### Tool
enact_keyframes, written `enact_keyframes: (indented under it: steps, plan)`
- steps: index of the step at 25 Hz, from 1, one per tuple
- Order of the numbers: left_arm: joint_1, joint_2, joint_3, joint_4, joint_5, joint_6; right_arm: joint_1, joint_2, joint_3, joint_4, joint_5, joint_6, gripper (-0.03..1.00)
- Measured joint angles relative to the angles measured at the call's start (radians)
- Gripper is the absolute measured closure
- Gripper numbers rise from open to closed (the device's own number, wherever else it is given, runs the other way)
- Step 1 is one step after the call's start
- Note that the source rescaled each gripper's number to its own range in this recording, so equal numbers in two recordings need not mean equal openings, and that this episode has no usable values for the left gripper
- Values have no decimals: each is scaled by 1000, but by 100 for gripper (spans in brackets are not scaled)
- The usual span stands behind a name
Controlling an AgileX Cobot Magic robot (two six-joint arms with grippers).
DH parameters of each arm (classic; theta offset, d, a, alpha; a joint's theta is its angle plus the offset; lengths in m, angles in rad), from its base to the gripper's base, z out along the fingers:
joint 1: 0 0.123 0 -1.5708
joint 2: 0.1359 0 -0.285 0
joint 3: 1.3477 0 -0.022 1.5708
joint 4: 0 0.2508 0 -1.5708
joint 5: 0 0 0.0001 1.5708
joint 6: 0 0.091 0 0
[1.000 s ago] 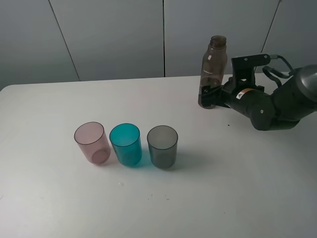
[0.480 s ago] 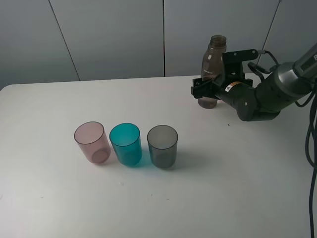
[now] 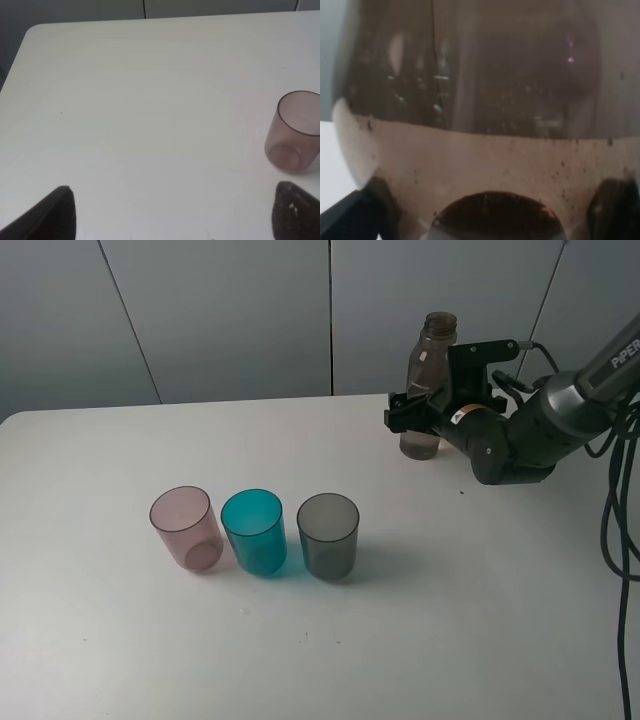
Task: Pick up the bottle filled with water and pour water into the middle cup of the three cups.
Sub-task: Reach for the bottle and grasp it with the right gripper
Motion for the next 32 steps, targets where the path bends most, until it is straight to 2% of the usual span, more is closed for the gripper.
enact_keyframes:
  steps: [12, 27, 28, 29, 30, 31, 32]
  plan:
    - [0, 0, 0, 0, 0, 0, -5, 31, -2, -4, -93, 28, -3]
    - [0, 0, 0, 0, 0, 0, -13, 31, -2, -20, -113, 44, -2]
    - [0, 0, 0, 0, 0, 0, -13, 31, -2, -20, -115, 48, 17]
    - [0, 0, 0, 0, 0, 0, -13, 31, -2, -20, -117, 54, 46]
    - [0, 0, 0, 0, 0, 0, -13, 31, -2, -20, -119, 54, 97]
    - [0, 0, 0, 0, 0, 0, -13, 31, -2, -22, -123, 60, 88]
    - [0, 0, 0, 0, 0, 0, -13, 31, -2, -22, -123, 60, 91]
